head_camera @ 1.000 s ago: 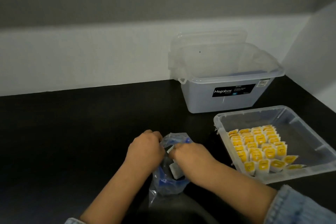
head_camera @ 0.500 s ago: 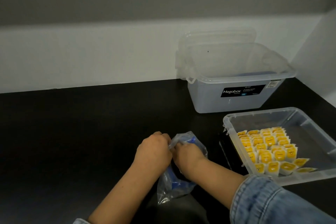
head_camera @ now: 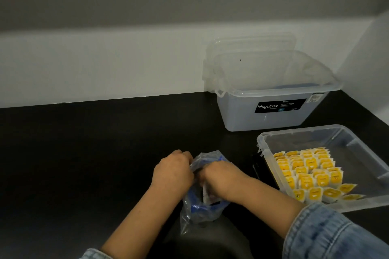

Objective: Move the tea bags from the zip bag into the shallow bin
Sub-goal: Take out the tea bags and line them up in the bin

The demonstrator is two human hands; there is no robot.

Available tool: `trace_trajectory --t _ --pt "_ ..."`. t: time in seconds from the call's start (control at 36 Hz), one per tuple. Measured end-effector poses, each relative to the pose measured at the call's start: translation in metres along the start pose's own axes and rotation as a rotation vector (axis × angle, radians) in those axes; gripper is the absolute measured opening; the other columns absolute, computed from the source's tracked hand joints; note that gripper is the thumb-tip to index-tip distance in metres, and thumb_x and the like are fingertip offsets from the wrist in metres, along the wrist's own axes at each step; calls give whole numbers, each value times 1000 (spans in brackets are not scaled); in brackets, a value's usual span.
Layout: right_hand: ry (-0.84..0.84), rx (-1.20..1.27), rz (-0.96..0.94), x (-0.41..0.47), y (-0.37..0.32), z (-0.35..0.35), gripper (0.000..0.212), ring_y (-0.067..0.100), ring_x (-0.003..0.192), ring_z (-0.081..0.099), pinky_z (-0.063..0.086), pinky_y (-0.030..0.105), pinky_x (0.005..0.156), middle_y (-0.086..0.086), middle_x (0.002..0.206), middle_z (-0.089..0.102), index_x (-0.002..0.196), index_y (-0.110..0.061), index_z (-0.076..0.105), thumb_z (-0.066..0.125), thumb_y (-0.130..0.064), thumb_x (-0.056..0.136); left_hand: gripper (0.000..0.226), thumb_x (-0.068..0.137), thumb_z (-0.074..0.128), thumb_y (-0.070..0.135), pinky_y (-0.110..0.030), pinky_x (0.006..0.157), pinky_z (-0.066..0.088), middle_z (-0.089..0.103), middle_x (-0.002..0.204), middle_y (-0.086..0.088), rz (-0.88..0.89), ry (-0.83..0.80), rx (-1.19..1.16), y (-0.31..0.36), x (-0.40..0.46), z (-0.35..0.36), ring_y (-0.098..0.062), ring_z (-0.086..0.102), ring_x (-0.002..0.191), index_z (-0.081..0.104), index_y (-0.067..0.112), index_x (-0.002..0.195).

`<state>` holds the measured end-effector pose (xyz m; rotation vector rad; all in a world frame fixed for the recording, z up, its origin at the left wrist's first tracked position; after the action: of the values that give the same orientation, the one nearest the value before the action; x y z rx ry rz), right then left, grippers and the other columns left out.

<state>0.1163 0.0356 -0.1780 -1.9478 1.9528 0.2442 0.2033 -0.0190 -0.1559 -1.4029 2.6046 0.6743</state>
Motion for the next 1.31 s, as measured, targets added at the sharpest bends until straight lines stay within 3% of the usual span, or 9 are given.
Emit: trace_trajectory --t 0.19,0.47,0.61,0.75,0.86,0.94,1.03,1.19,1.31 --pt "-111 128 -3 2 5 8 29 19 110 57 44 31 92 4 116 62 118 -18 63 63 -19 89 36 88 59 32 -33 82 52 47 116 6 -13 4 14 0 1 0 -10 54 94 49 32 123" --pt "116 576 39 -21 17 -27 12 11 98 61 51 29 89 -3 103 65 98 -25 66 66 -20 87 36 90 55 43 -27 78 51 47 110 10 16 25 -31 -5 -2 -3 -5 52 90 48 34 124" --pt "225 837 25 -34 30 -47 16 0 71 62 52 17 69 -8 80 64 82 -28 64 70 -13 84 44 88 56 46 -22 80 45 48 119 8 6 37 -205 -7 -1 -9 -3 49 97 48 32 129" --pt "399 947 16 -48 38 -76 20 8 78 66 55 20 70 -7 82 66 79 -28 63 68 -10 85 31 94 46 45 -17 66 41 55 102 9 -8 234 -535 -2 -7 -32 -3 53 84 57 27 116" --pt "651 894 -72 -64 36 -99 19 3 79 64 54 18 75 -9 80 67 79 -28 64 69 -10 84 42 94 39 49 -30 77 52 61 102 0 -77 150 -945 6 -10 -32 -13 60 91 57 19 117" --pt "829 765 -210 -75 29 -107 20 3 83 62 49 14 74 -11 84 66 82 -24 67 70 -4 82 54 92 37 52 -32 71 57 66 110 -14 -150 -182 -1387 22 -14 -17 -21 67 88 59 9 117" --pt "906 573 -325 -83 23 -104 26 3 88 62 49 15 78 -6 91 68 89 -15 70 65 7 77 54 88 44 49 -38 78 56 67 109 -22 -139 -475 -1698 43 -21 -11 -27 70 90 65 3 108" --pt "892 353 -357 -87 30 -92 17 6 100 59 41 12 87 -1 112 70 92 -18 74 63 -24 80 36 74 56 13 -42 74 56 67 107 -25 -95 -438 -1885 56 -18 -15 -31 71 83 64 0 107" --pt "897 315 -309 -87 37 -89 17 4 105 51 33 4 92 -2 127 62 92 -24 75 70 -16 77 39 75 56 10 -40 72 57 67 109 -23 -46 -378 -1839 57 -16 -17 -30 71 85 62 4 113"
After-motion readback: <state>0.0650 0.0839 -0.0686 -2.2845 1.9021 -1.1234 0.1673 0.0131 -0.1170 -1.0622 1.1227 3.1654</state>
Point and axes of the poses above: each hand's wrist, its own x-axis towards the middle knuckle, its own z-axis out of the palm, y = z × x, the point moved 6 cm from there along x, towards the middle knuckle
